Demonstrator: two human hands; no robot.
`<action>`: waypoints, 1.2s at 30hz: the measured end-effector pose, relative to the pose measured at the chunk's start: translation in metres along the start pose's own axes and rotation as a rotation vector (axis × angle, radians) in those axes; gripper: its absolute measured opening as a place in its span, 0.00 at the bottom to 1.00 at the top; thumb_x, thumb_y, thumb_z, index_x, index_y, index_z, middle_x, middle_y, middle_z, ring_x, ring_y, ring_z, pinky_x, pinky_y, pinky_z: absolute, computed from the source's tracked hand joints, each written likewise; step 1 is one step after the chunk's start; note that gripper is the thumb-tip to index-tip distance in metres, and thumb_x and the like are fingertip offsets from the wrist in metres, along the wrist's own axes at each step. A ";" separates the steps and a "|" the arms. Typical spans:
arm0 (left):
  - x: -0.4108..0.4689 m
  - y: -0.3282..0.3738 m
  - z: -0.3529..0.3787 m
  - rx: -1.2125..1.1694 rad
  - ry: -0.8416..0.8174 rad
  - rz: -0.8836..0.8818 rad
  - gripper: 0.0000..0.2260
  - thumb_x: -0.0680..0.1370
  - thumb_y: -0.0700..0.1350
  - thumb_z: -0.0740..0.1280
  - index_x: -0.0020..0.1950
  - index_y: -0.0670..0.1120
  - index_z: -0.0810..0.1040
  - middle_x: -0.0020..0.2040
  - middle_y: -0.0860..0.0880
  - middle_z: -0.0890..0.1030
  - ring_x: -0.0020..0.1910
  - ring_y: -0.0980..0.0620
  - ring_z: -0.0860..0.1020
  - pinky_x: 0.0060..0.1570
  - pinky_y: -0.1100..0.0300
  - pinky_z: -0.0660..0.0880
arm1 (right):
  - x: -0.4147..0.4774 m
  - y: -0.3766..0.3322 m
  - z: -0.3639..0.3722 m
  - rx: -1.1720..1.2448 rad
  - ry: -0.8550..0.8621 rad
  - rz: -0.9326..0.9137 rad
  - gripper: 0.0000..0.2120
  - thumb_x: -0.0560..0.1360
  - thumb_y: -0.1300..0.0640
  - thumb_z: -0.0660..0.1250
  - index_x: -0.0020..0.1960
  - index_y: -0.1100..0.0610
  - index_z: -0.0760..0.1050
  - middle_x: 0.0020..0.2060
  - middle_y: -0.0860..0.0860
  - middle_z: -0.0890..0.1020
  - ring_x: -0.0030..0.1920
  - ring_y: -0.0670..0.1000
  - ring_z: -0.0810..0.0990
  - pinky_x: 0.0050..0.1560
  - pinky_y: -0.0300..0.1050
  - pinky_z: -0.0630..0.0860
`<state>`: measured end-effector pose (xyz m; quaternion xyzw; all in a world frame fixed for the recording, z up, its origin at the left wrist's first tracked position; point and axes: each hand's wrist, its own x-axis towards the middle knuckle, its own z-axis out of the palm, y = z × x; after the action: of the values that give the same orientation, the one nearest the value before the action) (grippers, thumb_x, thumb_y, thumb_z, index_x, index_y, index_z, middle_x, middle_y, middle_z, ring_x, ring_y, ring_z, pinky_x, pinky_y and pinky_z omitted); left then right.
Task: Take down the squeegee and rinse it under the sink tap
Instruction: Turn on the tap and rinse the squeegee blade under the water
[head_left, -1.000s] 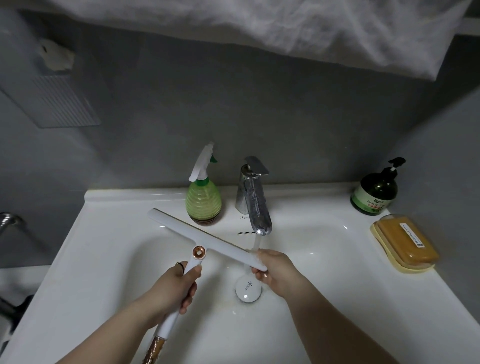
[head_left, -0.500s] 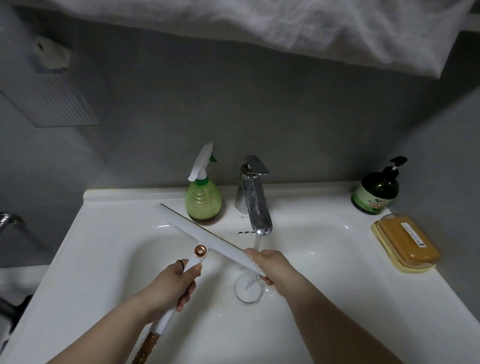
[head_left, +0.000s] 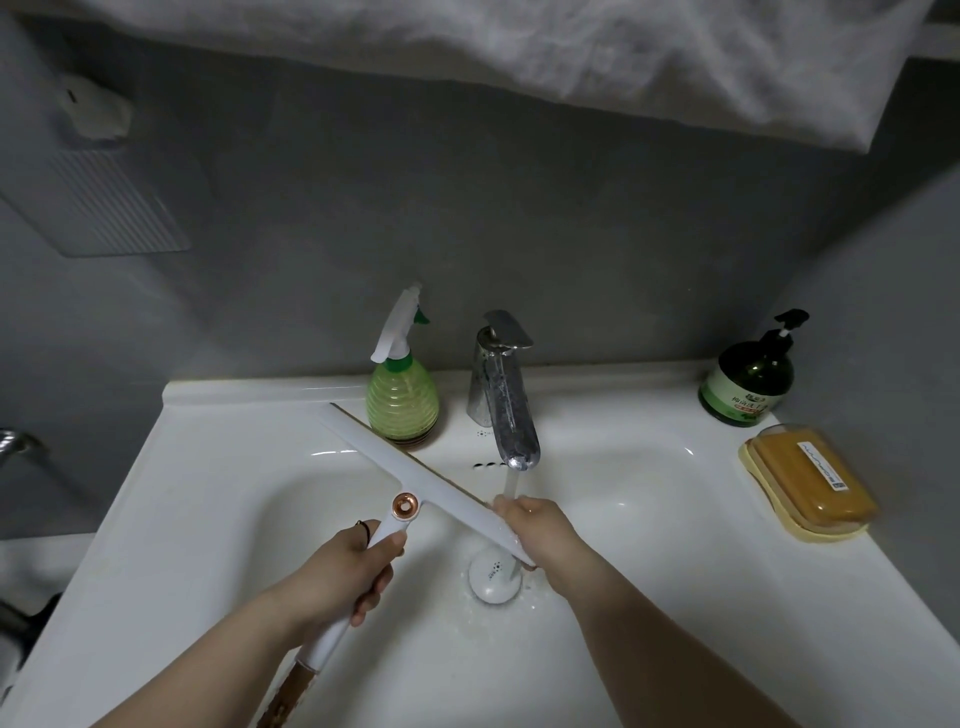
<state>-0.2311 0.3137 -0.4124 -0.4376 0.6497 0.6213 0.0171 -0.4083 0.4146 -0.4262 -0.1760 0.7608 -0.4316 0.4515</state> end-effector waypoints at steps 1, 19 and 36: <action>-0.001 0.001 0.000 0.006 0.002 0.004 0.10 0.79 0.46 0.58 0.41 0.43 0.68 0.21 0.53 0.70 0.17 0.56 0.65 0.17 0.66 0.64 | 0.000 0.001 0.001 -0.016 -0.010 -0.011 0.13 0.77 0.52 0.58 0.34 0.53 0.71 0.30 0.50 0.69 0.27 0.48 0.68 0.22 0.35 0.65; -0.006 0.009 0.007 0.117 -0.059 0.037 0.10 0.79 0.47 0.58 0.41 0.44 0.71 0.24 0.53 0.70 0.16 0.56 0.65 0.19 0.67 0.65 | 0.001 0.002 0.008 -0.186 0.043 -0.169 0.18 0.75 0.54 0.59 0.28 0.53 0.63 0.29 0.48 0.67 0.32 0.46 0.67 0.37 0.40 0.64; -0.014 0.010 0.012 0.170 -0.110 0.030 0.13 0.80 0.50 0.56 0.40 0.44 0.70 0.19 0.53 0.70 0.15 0.55 0.65 0.22 0.66 0.66 | -0.001 -0.002 0.007 -0.112 0.017 -0.123 0.18 0.78 0.52 0.56 0.29 0.55 0.66 0.28 0.48 0.69 0.31 0.47 0.68 0.35 0.40 0.64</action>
<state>-0.2350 0.3300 -0.3991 -0.3900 0.7045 0.5874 0.0807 -0.4019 0.4103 -0.4258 -0.2437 0.7754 -0.4168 0.4071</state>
